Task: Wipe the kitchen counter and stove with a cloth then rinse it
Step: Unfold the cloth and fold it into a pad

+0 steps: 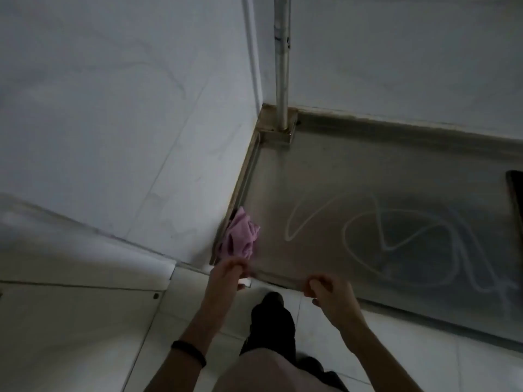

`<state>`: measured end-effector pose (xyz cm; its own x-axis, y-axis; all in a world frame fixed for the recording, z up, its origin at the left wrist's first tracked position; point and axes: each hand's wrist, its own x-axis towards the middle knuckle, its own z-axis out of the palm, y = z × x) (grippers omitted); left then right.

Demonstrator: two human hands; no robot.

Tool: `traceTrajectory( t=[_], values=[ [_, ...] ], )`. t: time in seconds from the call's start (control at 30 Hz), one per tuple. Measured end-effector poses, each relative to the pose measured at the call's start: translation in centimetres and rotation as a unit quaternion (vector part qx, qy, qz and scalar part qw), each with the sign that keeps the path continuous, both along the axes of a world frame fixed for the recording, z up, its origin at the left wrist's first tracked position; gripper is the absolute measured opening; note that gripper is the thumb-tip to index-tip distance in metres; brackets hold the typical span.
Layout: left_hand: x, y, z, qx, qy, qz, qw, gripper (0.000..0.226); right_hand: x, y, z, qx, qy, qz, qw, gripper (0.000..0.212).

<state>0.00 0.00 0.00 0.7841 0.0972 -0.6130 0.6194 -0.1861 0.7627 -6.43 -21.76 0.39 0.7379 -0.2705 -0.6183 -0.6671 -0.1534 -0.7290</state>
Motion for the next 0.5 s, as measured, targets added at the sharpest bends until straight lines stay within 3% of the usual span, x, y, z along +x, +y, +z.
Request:
traceTrajectory(
  t=[0.23, 0.37, 0.5],
  values=[
    [3.6, 1.6, -1.3, 0.034, 0.022, 0.036, 0.999, 0.011, 9.6, 6.6, -4.5, -0.001, 0.030, -0.002, 1.000, 0.016],
    [4.5, 1.6, -0.9, 0.041, 0.020, -0.004, 0.999, 0.009, 13.8, 9.8, -6.3, 0.044, 0.046, -0.048, 0.997, 0.039],
    [5.1, 1.3, -0.5, 0.094, -0.003, -0.064, 0.993, 0.014, 14.8, 10.3, -6.7, 0.056, 0.059, -0.070, 0.994, 0.010]
  ],
)
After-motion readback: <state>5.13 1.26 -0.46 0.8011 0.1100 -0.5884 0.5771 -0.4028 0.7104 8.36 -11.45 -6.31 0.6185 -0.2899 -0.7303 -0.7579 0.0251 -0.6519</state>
